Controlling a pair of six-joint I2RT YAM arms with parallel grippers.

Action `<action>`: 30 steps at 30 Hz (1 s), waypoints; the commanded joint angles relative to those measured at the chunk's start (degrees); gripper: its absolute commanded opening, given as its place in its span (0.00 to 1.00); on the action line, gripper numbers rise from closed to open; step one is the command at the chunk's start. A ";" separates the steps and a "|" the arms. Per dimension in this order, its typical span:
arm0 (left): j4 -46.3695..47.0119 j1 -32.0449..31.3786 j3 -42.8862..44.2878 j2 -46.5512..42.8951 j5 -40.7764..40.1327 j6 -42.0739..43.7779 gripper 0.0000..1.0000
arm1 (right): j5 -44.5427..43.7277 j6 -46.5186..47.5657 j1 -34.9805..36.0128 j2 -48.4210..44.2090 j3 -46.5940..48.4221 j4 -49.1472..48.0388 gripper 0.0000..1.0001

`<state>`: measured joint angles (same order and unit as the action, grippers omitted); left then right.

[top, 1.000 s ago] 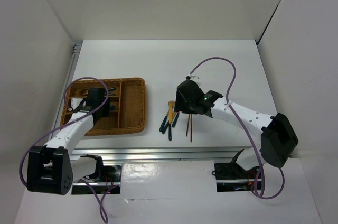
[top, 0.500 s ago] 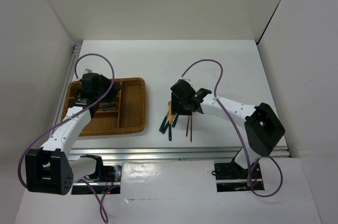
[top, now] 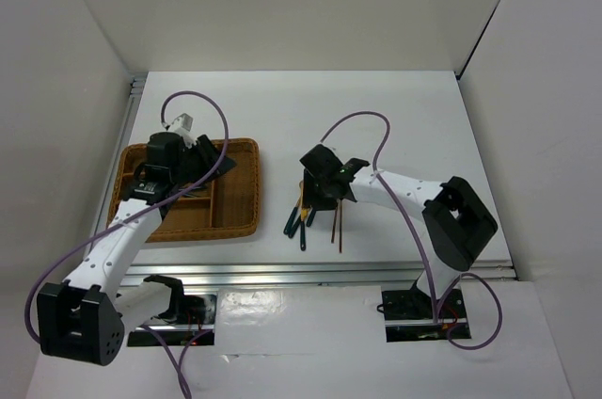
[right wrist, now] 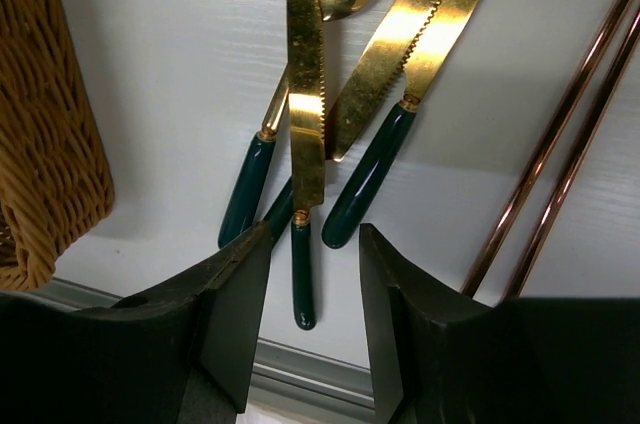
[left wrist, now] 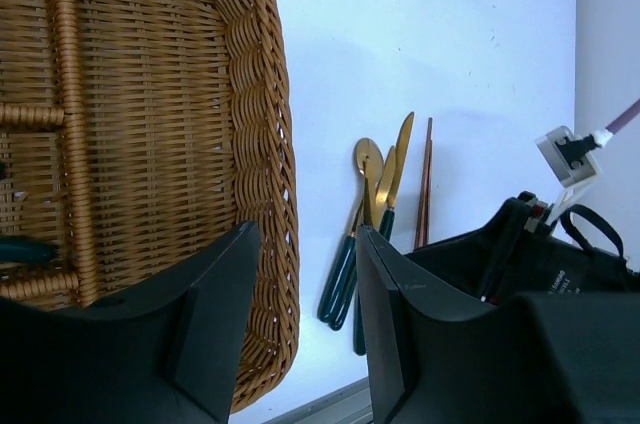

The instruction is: Sort the eating utensils into containers

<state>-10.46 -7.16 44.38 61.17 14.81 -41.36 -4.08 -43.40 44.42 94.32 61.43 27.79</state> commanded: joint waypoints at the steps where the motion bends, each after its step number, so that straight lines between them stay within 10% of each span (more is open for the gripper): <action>1: -0.78 -0.66 1.23 -1.23 -0.31 4.80 0.57 | -3.38 -2.04 -0.22 1.21 0.97 -0.90 0.48; 30: -1.32 -1.19 2.81 3.17 -0.14 5.86 0.58 | -9.72 -5.03 -0.22 10.97 5.63 4.46 0.31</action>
<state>-12.69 -8.14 44.42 63.77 13.76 -37.41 -11.46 -47.70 44.38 104.60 65.65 30.92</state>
